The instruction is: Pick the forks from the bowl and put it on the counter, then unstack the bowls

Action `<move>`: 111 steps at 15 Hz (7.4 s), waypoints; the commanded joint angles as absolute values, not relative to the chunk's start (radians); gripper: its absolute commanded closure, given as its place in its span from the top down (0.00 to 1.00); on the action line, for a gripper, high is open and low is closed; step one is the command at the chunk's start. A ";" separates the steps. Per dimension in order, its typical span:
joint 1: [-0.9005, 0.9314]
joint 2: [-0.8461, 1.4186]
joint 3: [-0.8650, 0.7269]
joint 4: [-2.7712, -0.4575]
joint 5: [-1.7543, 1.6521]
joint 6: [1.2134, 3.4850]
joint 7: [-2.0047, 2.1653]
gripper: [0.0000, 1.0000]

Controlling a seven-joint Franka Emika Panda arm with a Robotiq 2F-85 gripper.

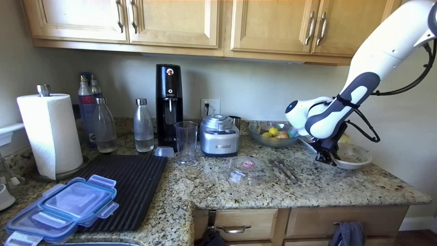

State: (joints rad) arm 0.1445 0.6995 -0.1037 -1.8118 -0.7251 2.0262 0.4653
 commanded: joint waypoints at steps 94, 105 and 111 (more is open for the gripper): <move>-0.197 0.491 -0.211 -1.928 -0.106 2.218 0.085 0.07; -0.063 0.523 -0.282 -1.954 -0.317 2.302 0.366 0.07; -0.046 0.510 -0.280 -1.950 -0.359 2.288 0.400 0.07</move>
State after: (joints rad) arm -0.0498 0.5400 -0.2683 -1.9116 -0.3466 2.2684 0.3838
